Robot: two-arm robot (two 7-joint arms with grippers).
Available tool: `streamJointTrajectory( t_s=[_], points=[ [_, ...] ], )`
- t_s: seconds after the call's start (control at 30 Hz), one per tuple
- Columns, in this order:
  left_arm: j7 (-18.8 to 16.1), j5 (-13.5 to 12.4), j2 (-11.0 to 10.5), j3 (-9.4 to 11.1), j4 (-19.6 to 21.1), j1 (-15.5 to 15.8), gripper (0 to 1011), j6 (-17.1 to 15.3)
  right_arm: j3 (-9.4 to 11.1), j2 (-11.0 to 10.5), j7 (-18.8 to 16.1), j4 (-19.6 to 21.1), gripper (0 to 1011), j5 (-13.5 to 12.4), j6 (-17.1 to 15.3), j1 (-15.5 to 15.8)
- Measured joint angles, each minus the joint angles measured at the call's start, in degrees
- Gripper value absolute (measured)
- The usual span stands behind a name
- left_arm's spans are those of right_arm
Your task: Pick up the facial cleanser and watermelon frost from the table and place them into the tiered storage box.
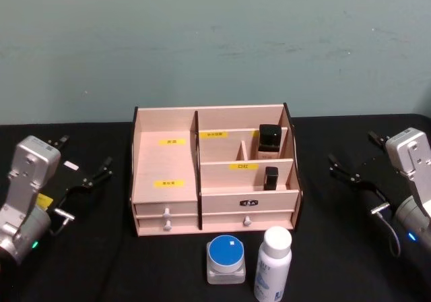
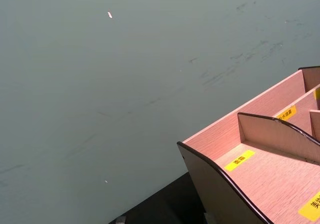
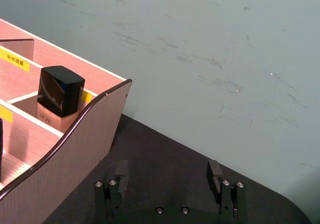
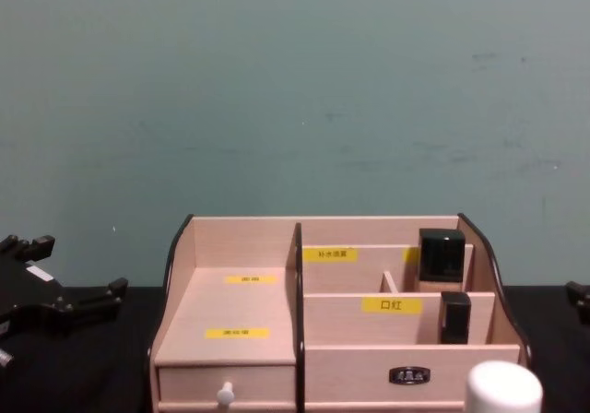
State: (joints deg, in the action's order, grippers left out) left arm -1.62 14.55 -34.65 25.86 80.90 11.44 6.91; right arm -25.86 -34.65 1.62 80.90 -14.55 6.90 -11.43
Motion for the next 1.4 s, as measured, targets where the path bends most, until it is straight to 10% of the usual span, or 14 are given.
streamJointTrajectory(
  t_s=[1.4],
  points=[
    [0.0,0.0,0.0,0.0,0.0,0.0,1010,0.0,0.0,0.0,0.0,0.0,1002,0.0,0.0,0.0]
  ],
)
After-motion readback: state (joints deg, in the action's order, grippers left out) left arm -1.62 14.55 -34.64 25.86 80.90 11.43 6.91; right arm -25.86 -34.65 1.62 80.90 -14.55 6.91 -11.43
